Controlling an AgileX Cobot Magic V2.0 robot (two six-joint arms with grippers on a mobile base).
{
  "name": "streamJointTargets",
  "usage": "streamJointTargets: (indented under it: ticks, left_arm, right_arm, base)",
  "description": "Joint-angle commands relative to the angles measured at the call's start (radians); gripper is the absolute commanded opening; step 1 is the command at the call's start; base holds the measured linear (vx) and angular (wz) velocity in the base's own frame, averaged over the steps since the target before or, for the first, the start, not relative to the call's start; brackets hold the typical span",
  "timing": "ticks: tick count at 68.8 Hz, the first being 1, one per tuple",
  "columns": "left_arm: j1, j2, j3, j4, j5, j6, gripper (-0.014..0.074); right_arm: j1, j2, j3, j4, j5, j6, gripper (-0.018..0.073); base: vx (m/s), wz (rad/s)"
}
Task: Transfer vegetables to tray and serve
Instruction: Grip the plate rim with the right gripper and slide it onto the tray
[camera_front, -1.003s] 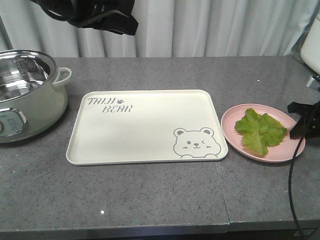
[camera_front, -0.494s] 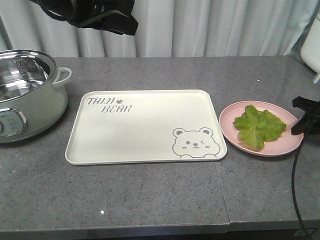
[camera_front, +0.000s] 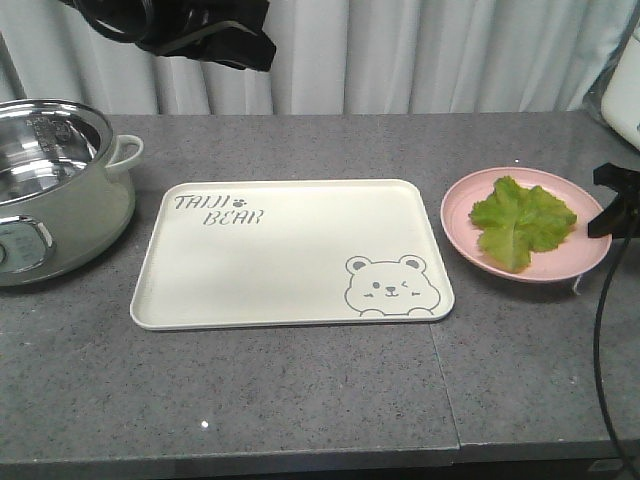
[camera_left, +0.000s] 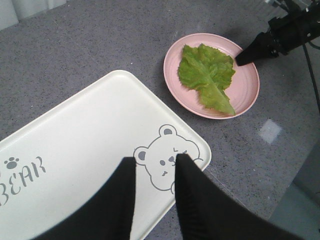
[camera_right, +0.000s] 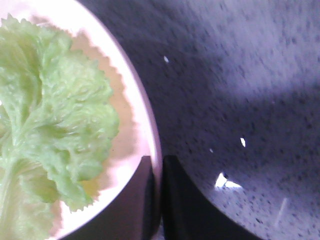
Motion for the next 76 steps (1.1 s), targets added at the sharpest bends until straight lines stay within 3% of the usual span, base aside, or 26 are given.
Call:
streamJointTargets:
  ticks: [1,13,21,51,62,76]
  left_arm:
    - [-0.001,-0.043,-0.027,-0.029,-0.049,-0.002,0.0202]
    - [-0.001,-0.044,-0.027,-0.009,-0.039,-0.002,0.0202]
    - [-0.001,-0.044,-0.027,0.024,-0.021,-0.002,0.0202]
    - [-0.001,-0.044,-0.027,0.103,0.029,-0.034,0.0202]
    - [-0.001,-0.044,-0.027,0.151,0.029,-0.055,0.0202]
    - [-0.001,-0.044,-0.027,0.151,0.029,-0.055,0.0202]
  right_arm:
    - [-0.003,-0.069,-0.068,0.086,0.021,0.009,-0.0004]
    - [0.020,-0.069,-0.148,0.193,0.047,0.008,-0.0004]
    - [0.097,-0.069,-0.210,0.218,0.046,-0.002,-0.0004]
    - [0.494,-0.002,-0.261,0.196,-0.133,0.019,-0.0004]
    - [0.582,0.067,-0.261,0.155,-0.168,0.024,-0.0004]
    - [0.629,0.114,-0.268,0.111,-0.191,0.031,0.0000]
  base:
    - [0.00,0.00]
    - [0.00,0.00]
    - [0.00,0.00]
    - [0.00,0.00]
    - [0.00,0.00]
    - [0.00,0.00]
